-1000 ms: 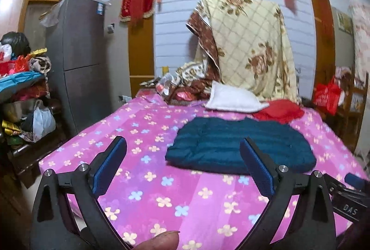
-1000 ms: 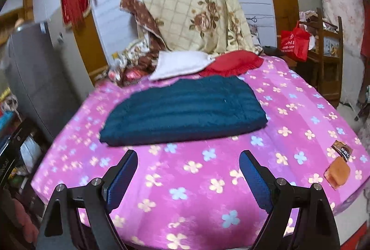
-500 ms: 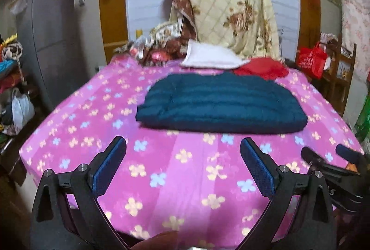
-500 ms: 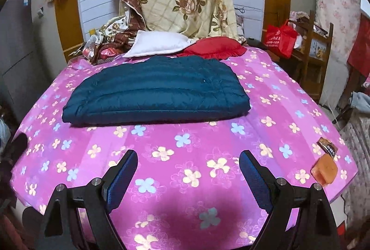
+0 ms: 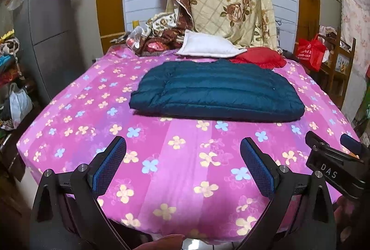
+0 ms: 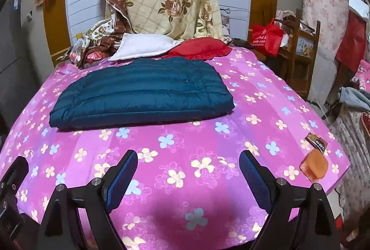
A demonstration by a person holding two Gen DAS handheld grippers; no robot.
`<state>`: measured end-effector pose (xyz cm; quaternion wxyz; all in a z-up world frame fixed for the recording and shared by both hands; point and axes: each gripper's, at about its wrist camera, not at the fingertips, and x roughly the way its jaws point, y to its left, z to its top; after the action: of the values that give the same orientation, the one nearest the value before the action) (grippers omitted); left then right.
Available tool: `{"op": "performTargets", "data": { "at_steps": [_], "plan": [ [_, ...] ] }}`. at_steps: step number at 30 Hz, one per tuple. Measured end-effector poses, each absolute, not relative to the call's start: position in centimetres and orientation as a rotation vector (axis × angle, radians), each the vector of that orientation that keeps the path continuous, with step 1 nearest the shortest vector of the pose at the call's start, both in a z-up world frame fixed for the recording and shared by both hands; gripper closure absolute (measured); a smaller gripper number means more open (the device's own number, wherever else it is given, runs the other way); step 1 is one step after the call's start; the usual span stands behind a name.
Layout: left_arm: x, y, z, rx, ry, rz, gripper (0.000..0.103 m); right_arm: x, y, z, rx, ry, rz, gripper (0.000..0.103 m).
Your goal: Fold large clothes
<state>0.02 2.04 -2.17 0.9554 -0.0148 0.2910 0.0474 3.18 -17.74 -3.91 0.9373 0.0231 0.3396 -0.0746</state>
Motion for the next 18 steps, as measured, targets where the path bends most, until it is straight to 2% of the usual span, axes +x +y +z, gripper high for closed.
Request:
{"op": "performTargets", "data": {
  "at_steps": [18],
  "plan": [
    [1.2, 1.6, -3.9, -0.045, 0.674, 0.054, 0.004, 3.8, -17.0, -5.4, 0.0, 0.724, -0.192, 0.015]
  ]
}}
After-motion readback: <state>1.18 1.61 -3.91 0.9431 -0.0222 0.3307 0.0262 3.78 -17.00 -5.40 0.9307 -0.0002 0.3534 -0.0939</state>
